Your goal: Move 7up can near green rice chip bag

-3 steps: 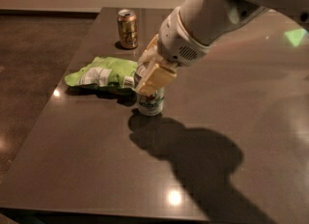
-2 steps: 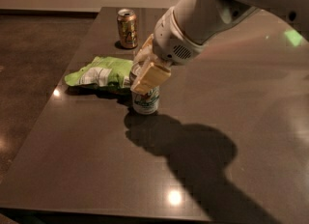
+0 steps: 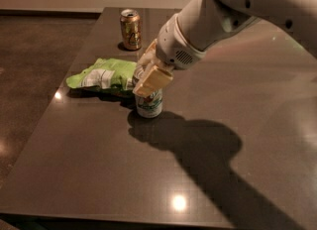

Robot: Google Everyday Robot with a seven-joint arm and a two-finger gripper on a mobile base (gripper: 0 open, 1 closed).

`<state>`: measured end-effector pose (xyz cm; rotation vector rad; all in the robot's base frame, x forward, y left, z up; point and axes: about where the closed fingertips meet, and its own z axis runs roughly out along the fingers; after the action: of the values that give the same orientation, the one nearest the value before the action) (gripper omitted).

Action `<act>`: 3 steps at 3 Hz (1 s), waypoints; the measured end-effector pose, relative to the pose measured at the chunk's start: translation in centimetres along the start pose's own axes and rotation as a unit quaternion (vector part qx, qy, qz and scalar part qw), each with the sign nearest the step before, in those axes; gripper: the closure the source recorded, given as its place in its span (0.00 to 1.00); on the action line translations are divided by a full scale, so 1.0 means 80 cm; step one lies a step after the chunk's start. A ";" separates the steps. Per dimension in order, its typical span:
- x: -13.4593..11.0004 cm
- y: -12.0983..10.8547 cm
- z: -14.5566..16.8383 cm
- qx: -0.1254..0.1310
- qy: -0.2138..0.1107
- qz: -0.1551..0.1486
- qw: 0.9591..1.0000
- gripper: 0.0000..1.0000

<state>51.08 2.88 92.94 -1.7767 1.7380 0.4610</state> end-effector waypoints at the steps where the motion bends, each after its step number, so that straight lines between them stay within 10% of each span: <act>1: 0.006 -0.002 0.006 -0.001 -0.002 0.003 1.000 0.30; 3: 0.012 0.000 0.010 -0.001 -0.005 -0.002 1.000 0.00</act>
Offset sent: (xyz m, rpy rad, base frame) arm 0.0058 -0.0091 -0.0235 0.0190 -0.0011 0.0065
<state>51.29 2.66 91.72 -1.7758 1.7278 0.4708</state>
